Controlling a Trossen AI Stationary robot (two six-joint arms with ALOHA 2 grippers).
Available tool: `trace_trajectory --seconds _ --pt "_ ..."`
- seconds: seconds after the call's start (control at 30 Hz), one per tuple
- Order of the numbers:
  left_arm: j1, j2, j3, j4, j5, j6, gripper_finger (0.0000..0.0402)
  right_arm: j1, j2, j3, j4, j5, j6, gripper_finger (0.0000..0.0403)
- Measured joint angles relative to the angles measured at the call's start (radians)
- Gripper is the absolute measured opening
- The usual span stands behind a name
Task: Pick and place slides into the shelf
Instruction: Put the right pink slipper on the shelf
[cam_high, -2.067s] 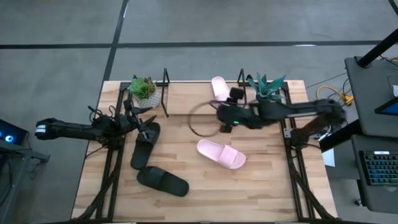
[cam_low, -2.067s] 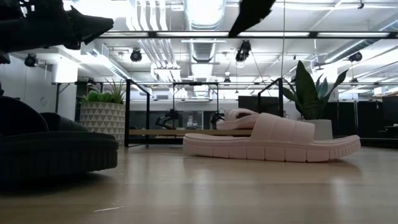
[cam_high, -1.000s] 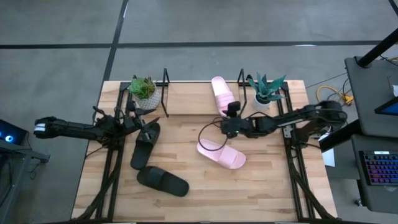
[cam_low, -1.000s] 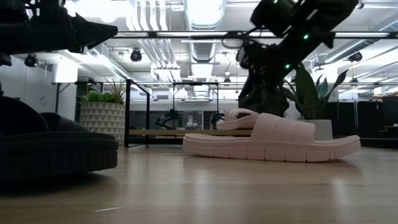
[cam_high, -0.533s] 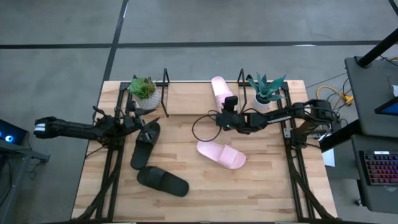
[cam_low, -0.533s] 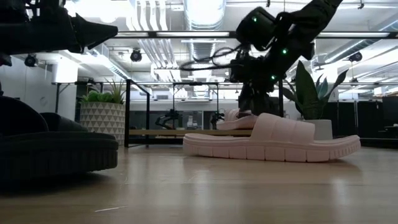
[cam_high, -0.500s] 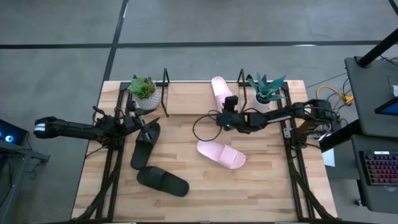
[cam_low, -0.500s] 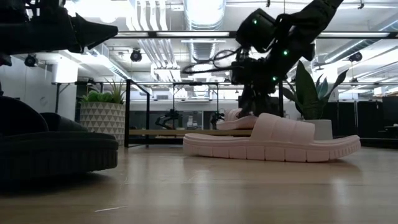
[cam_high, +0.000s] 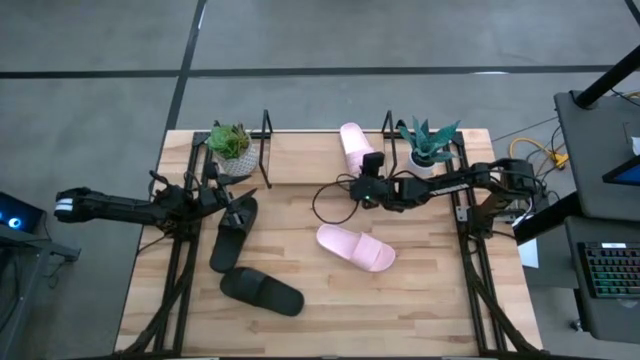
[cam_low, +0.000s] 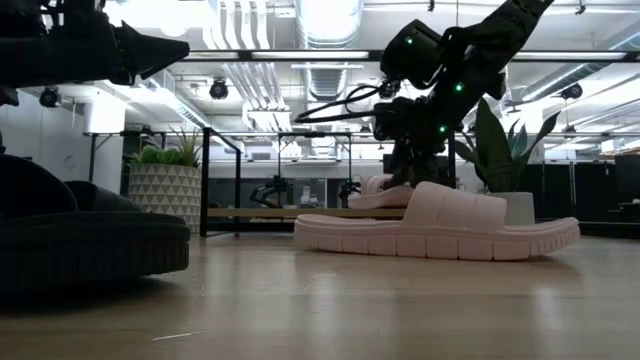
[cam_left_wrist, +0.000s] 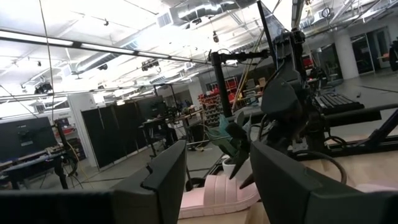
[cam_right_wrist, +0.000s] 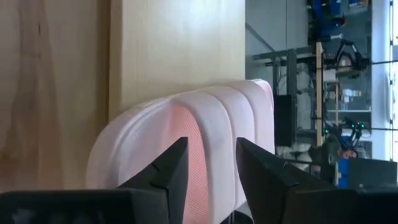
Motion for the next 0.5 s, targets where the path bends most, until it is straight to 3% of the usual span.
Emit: trace_trajectory --seconds 0.5 --pt "0.000 0.000 0.000 0.000 0.000 0.000 0.0164 -0.068 0.000 -0.016 -0.001 0.000 -0.061 0.0145"
